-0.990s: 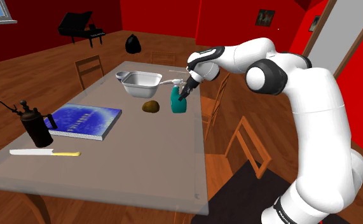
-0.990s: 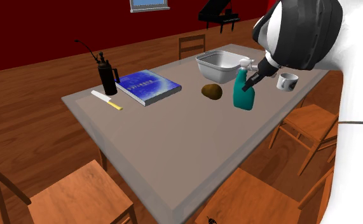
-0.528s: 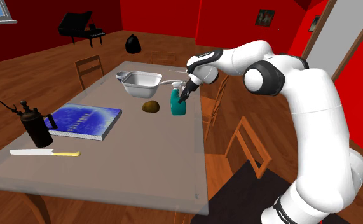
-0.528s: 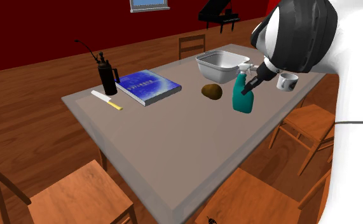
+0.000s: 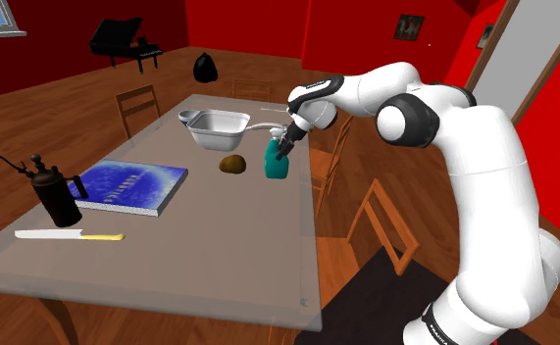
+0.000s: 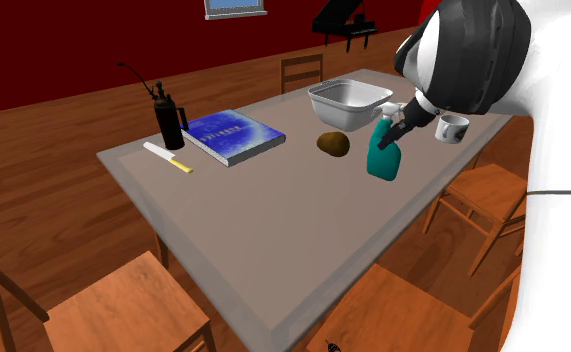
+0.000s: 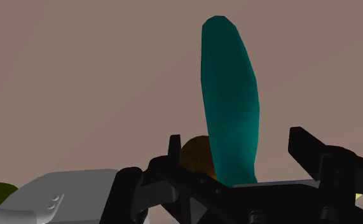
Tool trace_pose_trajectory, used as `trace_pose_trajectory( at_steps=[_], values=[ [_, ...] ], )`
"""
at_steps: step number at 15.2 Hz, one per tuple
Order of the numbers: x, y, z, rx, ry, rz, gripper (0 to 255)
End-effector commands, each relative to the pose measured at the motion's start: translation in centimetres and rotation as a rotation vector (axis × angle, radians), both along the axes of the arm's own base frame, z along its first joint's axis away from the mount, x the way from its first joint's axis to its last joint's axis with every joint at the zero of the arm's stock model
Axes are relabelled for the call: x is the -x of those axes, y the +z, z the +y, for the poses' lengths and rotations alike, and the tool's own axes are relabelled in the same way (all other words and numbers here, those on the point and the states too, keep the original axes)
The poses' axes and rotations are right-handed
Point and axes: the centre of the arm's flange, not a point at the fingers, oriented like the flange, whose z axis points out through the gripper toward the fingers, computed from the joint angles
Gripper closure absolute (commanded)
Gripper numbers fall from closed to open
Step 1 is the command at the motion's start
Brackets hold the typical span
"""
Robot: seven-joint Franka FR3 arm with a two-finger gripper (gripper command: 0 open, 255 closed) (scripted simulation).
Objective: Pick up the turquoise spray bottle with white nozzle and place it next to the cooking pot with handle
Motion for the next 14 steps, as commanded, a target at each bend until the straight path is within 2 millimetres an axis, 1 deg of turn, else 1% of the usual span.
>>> trace_pose_trajectory(
  at_steps=[1, 2, 6, 14],
  values=[
    [0.0, 0.0, 0.0, 0.0, 0.0, 0.0, 0],
    [0.0, 0.0, 0.0, 0.0, 0.0, 0.0, 0],
    [1.8, 4.3, -1.7, 0.0, 0.0, 0.0, 0],
    [1.8, 4.3, -1.7, 0.0, 0.0, 0.0, 0]
  ],
)
